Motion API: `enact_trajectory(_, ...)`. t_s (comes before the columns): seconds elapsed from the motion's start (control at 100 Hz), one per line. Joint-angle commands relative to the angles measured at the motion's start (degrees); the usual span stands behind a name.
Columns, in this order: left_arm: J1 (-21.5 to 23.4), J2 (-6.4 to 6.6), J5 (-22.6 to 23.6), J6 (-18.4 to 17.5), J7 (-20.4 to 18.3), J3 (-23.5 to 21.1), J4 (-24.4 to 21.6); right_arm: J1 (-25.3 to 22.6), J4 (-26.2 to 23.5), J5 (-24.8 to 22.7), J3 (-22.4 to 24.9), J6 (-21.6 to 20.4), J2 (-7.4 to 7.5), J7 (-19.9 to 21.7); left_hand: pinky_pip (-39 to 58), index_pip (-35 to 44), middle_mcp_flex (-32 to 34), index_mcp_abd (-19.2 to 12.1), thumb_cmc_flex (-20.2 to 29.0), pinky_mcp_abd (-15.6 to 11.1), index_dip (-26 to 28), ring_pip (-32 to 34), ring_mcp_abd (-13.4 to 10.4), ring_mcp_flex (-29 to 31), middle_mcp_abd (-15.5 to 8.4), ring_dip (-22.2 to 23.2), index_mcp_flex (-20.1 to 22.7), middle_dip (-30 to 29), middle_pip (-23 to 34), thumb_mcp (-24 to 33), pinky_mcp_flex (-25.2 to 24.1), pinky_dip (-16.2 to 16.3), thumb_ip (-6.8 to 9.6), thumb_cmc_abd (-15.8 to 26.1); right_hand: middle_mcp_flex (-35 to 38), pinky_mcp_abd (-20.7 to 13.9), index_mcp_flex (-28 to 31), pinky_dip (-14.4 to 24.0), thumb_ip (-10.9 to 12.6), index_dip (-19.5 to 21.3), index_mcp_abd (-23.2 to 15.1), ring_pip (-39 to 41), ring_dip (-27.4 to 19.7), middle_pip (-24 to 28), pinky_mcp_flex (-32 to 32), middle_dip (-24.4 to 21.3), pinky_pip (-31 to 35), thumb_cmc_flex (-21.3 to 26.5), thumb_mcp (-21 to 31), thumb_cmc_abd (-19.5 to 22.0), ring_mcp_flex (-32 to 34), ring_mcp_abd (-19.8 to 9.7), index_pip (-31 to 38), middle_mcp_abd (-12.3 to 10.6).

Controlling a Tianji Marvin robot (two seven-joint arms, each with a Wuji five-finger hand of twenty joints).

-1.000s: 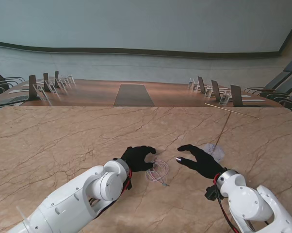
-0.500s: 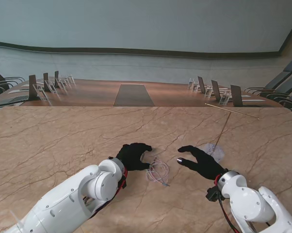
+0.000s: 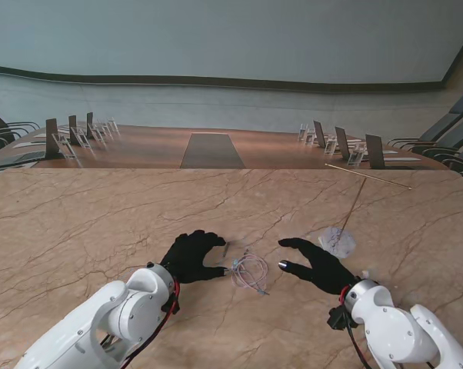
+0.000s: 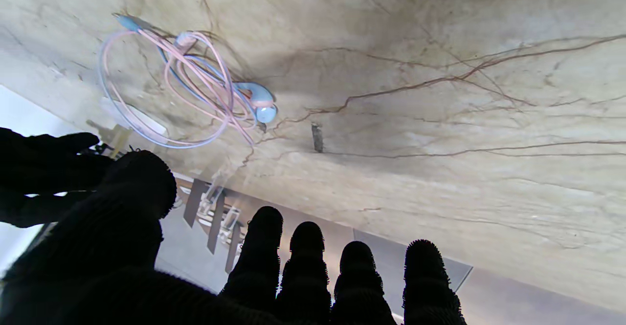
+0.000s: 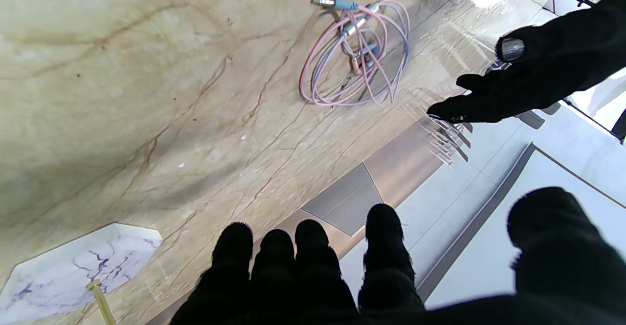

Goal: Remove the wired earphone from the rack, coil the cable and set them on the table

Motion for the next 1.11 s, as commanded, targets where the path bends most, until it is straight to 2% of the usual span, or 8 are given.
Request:
enact_trajectory(0.0, 1.79, 0.27, 0.59, -1.02, 1.62, -0.25, -0.34, -1.39, -0.92, -0.59, -0.18, 0.21, -0.18, -0.38, -2.41, -2.82, -1.34, -0.94, -1.68, -1.86, -1.05, -1.37, -2.12, -1.51, -1.71, -1.63, -2.55, -1.24, -1.08, -2.18, -0.22, -1.59, -0.09, 2.32, -1.36, -3.97, -1.10, 2.55, 0.56, 1.72, -1.70, -1.20, -0.97, -1.53, -0.62, -0.99, -2.42, -3.37, 0.90, 3.71, -2.36, -3.17, -2.01, -1.52)
enact_trajectory(0.15, 5.26, 0.40, 1.39, -2.50, 2.38, -2.14, -1.95, -3.13, -1.92, -1.23, -0.03, 0.64, -0.31, -1.25, -3.97, -5.38, -2.03, -0.90, -2.09, -2.14, -2.01, -2.07, -2.56, -1.50, -2.00, -4.52, -2.53, -2.73, -2.68, -4.48, 0.27, -4.40, 0.19, 3.88, -1.62, -4.58, -1.42, 2.93, 0.51, 1.94, -1.26, -1.75, -1.27, -1.95, -0.71, -1.23, -2.72, -3.61, 0.77, 3.66, -2.27, -4.08, -2.96, -2.39)
enact_trajectory(0.31, 8.35, 0.38, 2.06, -3.64, 3.90, -3.68, -2.93, -4.70, -2.74, -1.65, -0.22, 1.54, -0.51, -2.36, -4.30, -5.52, -1.94, -0.72, -2.08, -2.29, -1.86, -2.24, -2.78, -1.56, -1.91, -5.32, -2.55, -2.79, -2.76, -4.93, 0.28, -5.29, 0.26, 4.77, -1.63, -5.28, -1.06, 3.10, 0.45, 2.22, -0.64, -2.04, -2.04, -2.67, -0.64, -1.62, -3.43, -3.48, 0.83, 3.37, -2.22, -4.61, -3.74, -2.93)
enact_trajectory(0.33, 8.64, 0.41, 2.10, -3.65, 3.85, -3.88, -3.05, -4.82, -2.81, -1.66, -0.28, 1.69, -0.54, -2.48, -4.42, -5.67, -2.10, -0.65, -2.19, -2.33, -1.91, -2.32, -2.68, -1.59, -0.56, -5.49, -2.63, -2.89, -2.91, -5.08, 0.30, -5.51, 0.25, 4.96, -1.66, -5.31, -1.04, 3.11, 0.44, 2.25, -0.64, -2.06, -2.11, -2.75, -0.64, -1.66, -3.51, -3.48, 0.84, 3.39, -2.21, -4.60, -3.78, -2.93)
enact_trajectory(0.36, 9.06, 0.37, 2.19, -3.71, 4.15, -4.17, -3.14, -4.99, -2.89, -1.66, -0.36, 1.86, -0.55, -2.56, -4.50, -5.63, -2.11, -0.28, -2.04, -2.32, -1.86, -2.31, -2.43, -1.54, -0.14, -5.63, -2.43, -2.96, -2.97, -5.07, 0.38, -5.73, 0.28, 4.83, -1.72, -5.39, -1.09, 3.12, 0.42, 2.28, -0.57, -2.09, -2.25, -2.91, -0.65, -1.74, -3.66, -3.48, 0.84, 3.42, -2.23, -4.59, -3.91, -2.95)
enact_trajectory(0.55, 10.97, 0.22, 2.34, -4.65, 5.59, -5.59, -3.62, -5.52, -3.22, -2.05, -0.64, 2.64, -0.62, -2.99, -4.73, -5.58, -2.17, -0.44, -1.90, -2.31, -1.76, -2.30, -2.64, -1.56, -0.17, -6.08, -2.46, -3.15, -3.17, -5.21, 0.46, -6.54, 0.30, 5.56, -1.67, -5.29, -0.97, 3.33, 0.39, 2.51, -0.35, -2.13, -2.98, -3.55, -0.57, -2.07, -4.51, -3.40, 0.86, 3.49, -2.22, -4.39, -4.58, -2.83)
enact_trajectory(0.8, 11.22, 0.14, 2.57, -4.44, 6.00, -6.01, -3.89, -4.98, -2.90, -1.75, -0.86, 3.42, -0.51, -2.27, -4.75, -5.30, -2.13, -0.38, -1.69, -2.16, -1.55, -2.17, -2.60, -1.57, -0.15, -6.29, -2.43, -3.22, -3.10, -5.69, 0.47, -7.20, 0.38, 5.90, -1.63, -5.29, -0.80, 3.80, 0.41, 3.11, -0.33, -2.07, -3.41, -3.80, -0.42, -2.17, -5.13, -3.09, 0.88, 3.46, -2.22, -4.36, -4.62, -2.81)
enact_trajectory(1.1, 9.18, 0.26, 2.04, -3.35, 4.49, -4.53, -3.41, -3.50, -1.97, -0.67, -0.94, 3.73, -0.43, -1.46, -4.89, -5.50, -2.24, -0.46, -1.36, -2.27, -1.59, -2.34, -2.62, -1.62, -0.13, -6.69, -2.50, -3.33, -3.30, -6.11, 0.57, -7.95, 0.51, 6.25, -1.65, -5.36, -0.80, 4.35, 0.42, 3.72, -0.12, -2.04, -3.65, -3.92, -0.27, -2.20, -5.70, -2.76, 0.70, 3.52, -2.24, -4.38, -4.38, -2.86)
